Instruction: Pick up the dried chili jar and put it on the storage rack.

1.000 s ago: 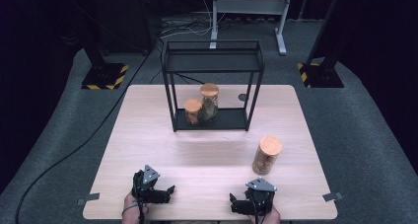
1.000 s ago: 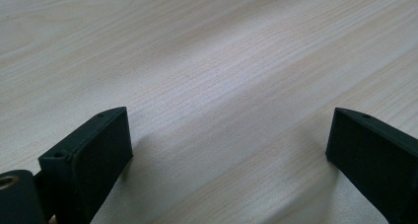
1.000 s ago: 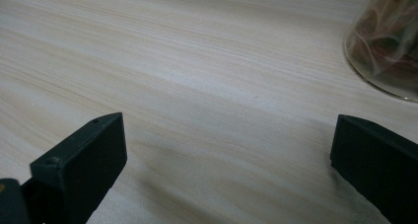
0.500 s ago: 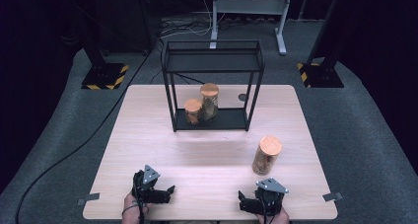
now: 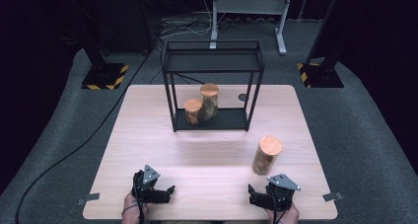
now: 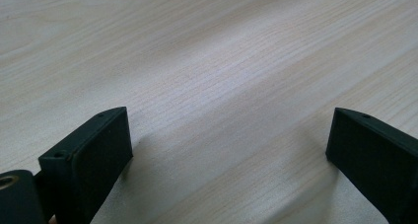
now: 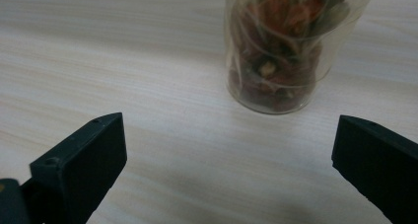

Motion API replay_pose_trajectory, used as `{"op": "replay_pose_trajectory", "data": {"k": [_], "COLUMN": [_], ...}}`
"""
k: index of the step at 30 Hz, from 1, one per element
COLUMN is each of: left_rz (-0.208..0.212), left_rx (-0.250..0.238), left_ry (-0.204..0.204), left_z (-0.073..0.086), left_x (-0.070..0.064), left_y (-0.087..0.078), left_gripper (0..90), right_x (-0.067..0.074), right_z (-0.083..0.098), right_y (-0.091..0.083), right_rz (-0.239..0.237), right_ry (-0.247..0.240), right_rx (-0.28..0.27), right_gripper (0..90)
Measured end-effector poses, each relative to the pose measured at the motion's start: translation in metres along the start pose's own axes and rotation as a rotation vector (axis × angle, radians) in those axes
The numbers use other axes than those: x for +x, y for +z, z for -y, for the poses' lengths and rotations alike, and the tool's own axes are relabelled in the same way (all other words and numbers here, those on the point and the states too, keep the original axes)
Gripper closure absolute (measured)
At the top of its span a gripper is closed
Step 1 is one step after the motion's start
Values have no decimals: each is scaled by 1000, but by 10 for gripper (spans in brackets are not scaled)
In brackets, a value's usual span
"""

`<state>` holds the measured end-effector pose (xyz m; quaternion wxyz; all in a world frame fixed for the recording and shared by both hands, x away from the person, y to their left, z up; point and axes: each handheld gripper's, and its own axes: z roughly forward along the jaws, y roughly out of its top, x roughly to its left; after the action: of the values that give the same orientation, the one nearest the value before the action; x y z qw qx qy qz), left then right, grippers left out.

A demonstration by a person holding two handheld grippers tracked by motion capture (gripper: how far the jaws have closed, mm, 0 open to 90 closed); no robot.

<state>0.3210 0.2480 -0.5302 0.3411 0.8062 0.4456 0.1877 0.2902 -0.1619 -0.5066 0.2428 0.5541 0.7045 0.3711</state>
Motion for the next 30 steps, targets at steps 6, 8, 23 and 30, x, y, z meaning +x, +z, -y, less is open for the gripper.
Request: {"op": "replay_pose_trajectory", "data": {"k": [6, 8, 23, 30], "left_rz": [0, 1, 1, 1], "left_rx": [2, 2, 2, 2], "left_ry": [3, 3, 4, 3], "left_z": [0, 0, 0, 0], "left_x": [0, 0, 0, 0], "left_y": [0, 0, 0, 0], "left_gripper": [30, 30, 30, 30], "right_x": [-7, -9, -16, -20], "right_z": [-9, -12, -28, -36], "right_y": [-2, -1, 1, 1], "right_rz": [12, 16, 29, 31], "right_ry": [-11, -18, -44, -54], "right_rx": [-40, -47, -100, -122], "right_gripper": [0, 0, 0, 0]}}
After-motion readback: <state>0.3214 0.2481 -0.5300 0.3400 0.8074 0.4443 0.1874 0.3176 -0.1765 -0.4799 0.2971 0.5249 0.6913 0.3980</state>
